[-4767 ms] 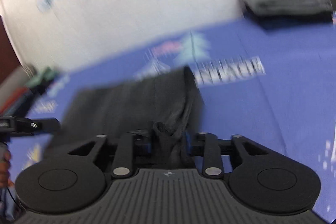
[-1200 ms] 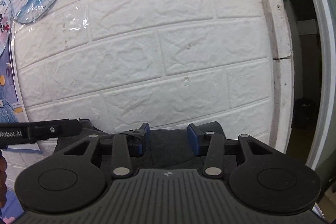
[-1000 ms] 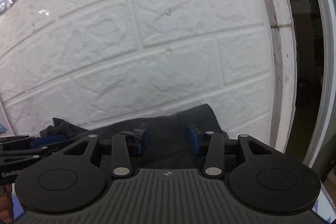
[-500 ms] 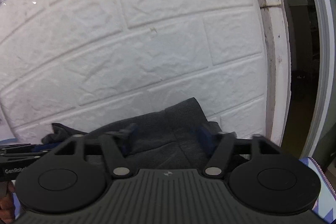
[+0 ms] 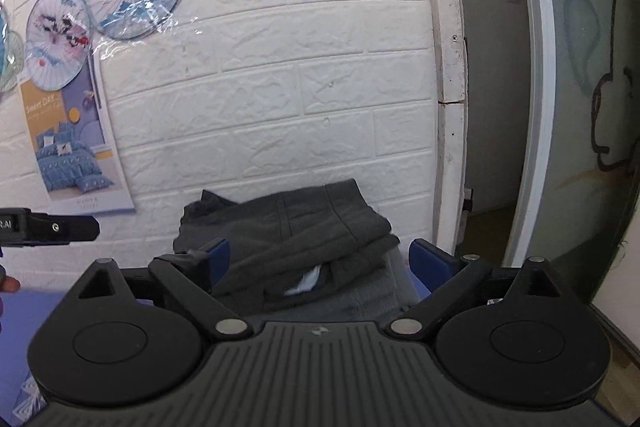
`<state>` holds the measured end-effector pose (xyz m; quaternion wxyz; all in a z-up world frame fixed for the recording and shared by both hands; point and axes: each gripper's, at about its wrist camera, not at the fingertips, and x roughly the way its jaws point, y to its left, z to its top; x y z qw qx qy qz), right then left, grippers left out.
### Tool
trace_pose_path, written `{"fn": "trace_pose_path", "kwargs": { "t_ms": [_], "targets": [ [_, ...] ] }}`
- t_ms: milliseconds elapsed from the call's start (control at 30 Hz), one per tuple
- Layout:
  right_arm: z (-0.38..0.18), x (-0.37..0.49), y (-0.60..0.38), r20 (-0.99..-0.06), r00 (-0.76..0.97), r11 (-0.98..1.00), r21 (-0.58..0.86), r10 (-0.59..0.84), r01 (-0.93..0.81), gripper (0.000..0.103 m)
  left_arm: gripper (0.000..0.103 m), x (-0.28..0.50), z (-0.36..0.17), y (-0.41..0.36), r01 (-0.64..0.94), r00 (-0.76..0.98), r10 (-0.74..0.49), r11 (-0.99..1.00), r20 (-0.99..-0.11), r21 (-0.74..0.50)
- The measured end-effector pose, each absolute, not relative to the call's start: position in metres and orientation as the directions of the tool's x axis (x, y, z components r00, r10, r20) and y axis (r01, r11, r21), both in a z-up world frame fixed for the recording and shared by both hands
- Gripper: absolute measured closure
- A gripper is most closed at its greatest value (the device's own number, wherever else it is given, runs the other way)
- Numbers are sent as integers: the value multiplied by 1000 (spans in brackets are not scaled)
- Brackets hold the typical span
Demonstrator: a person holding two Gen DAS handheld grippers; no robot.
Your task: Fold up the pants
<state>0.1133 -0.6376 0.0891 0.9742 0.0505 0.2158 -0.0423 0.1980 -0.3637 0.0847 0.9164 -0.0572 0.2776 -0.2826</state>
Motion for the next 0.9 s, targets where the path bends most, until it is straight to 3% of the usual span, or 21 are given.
{"fn": "trace_pose_path", "kwargs": {
  "t_ms": [233,400,900],
  "targets": [
    [56,87,-618,-524,844,993,-33,-114,114,0,1,142,39,-354,419,677,-467,880,-569,-223],
    [30,83,-607,-577,811,994,-21,-100,107,0,1,124,11,-356,391,647,-425,898,-634,-203],
    [33,69,-593,-564,818,992,-23,-115,124,0,1,99,16,-345,388,669,-407,905,-622,-174]
  ]
}}
